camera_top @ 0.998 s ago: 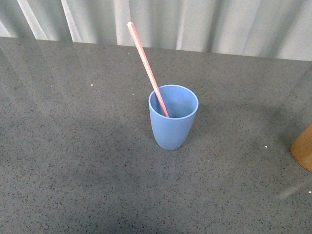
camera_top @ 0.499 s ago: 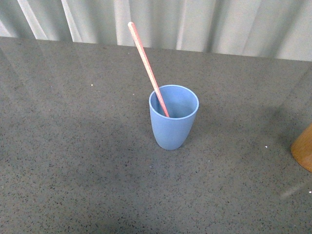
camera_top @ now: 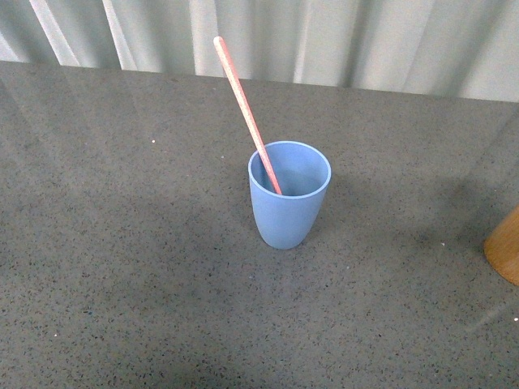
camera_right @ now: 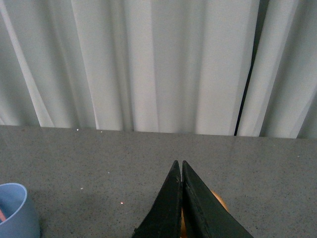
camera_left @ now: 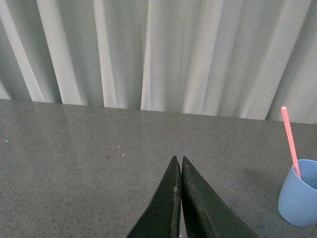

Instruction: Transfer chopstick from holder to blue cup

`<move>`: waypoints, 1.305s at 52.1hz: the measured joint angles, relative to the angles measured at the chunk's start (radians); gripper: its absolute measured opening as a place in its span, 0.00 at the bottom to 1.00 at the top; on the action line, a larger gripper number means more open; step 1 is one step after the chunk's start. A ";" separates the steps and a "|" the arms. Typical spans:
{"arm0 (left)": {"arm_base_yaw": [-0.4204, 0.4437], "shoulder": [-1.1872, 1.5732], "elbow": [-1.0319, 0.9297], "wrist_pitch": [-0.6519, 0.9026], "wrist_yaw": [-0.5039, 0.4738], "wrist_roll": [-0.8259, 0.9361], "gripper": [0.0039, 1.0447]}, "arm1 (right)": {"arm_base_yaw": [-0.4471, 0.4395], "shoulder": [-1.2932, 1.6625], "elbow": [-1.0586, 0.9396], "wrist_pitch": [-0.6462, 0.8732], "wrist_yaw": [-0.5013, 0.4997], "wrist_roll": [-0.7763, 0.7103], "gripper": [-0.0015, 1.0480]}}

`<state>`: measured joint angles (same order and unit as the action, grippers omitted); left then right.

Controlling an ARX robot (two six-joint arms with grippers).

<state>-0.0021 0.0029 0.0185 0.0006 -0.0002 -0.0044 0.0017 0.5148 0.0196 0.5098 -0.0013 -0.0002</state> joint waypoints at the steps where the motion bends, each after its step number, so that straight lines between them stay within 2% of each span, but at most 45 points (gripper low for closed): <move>1: 0.000 0.000 0.000 0.000 0.000 0.000 0.03 | 0.000 -0.012 0.000 -0.011 0.000 0.000 0.01; 36: 0.000 0.000 0.000 0.000 0.000 0.000 0.03 | 0.000 -0.275 0.000 -0.266 0.000 0.000 0.01; 51: 0.000 0.000 0.000 0.000 0.000 0.000 0.03 | 0.000 -0.338 0.000 -0.329 0.000 0.000 0.01; 58: 0.000 0.000 0.000 0.000 0.000 0.000 0.03 | 0.000 -0.472 0.000 -0.497 0.000 0.000 0.01; 68: 0.000 0.000 0.000 0.000 0.000 0.000 0.03 | 0.000 -0.510 0.000 -0.508 0.002 0.000 0.01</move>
<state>-0.0021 0.0025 0.0185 0.0006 -0.0002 -0.0044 0.0017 0.0044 0.0196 0.0021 0.0006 0.0002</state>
